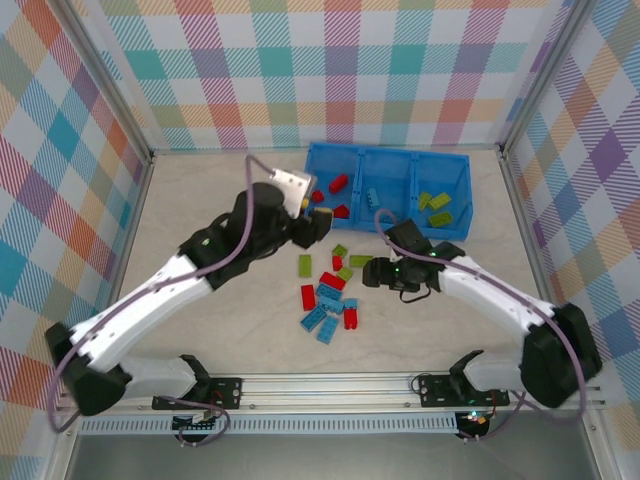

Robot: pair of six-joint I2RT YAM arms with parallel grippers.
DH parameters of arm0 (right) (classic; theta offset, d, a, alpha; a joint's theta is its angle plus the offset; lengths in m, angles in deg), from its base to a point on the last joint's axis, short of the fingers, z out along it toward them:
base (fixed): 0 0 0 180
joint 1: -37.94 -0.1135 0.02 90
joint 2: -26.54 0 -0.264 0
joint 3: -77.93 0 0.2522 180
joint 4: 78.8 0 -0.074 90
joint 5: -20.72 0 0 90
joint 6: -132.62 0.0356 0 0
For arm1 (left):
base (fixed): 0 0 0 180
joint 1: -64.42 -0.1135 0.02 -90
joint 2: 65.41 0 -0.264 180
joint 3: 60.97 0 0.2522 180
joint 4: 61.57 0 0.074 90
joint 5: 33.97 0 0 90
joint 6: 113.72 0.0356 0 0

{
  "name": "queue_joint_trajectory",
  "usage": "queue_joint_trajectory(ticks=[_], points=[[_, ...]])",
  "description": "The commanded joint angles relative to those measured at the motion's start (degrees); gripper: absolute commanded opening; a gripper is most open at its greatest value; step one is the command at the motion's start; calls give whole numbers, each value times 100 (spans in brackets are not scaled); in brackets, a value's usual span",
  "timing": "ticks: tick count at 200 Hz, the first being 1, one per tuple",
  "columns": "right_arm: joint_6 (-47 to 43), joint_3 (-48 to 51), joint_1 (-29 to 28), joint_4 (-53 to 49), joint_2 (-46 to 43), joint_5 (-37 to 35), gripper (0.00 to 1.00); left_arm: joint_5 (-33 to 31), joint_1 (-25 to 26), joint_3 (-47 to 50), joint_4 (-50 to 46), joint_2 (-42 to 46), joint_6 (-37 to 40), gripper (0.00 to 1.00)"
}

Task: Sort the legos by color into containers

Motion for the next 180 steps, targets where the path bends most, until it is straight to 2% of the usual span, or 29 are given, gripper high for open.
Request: queue_joint_trajectory(ticks=[1,13,26,50,68,86,121,180], points=[[-107,-434,-37,447,615,-434,78,215,174,531,-884,575,1065,75],[-213,-569,-37,730,962,-422,82,409,187,872,-1087,1001,1540,90],[-257,-732,-37,990,1316,-423,85,611,190,1327,-1180,1459,2180,100],[-267,-1172,-37,997,1950,-549,87,1363,186,2193,-1112,2279,3395,100],[-225,-1399,-37,925,2305,-844,88,1429,187,2880,-659,2736,3980,100],[-170,-1484,-34,946,2503,-1060,88,1434,178,3208,-356,2799,4129,100],[-85,-1639,-54,792,2782,-969,87,1699,164,3147,-487,2471,4244,100],[-100,-1893,-233,394,3116,-1228,84,1819,155,3278,-352,2685,4227,100]])
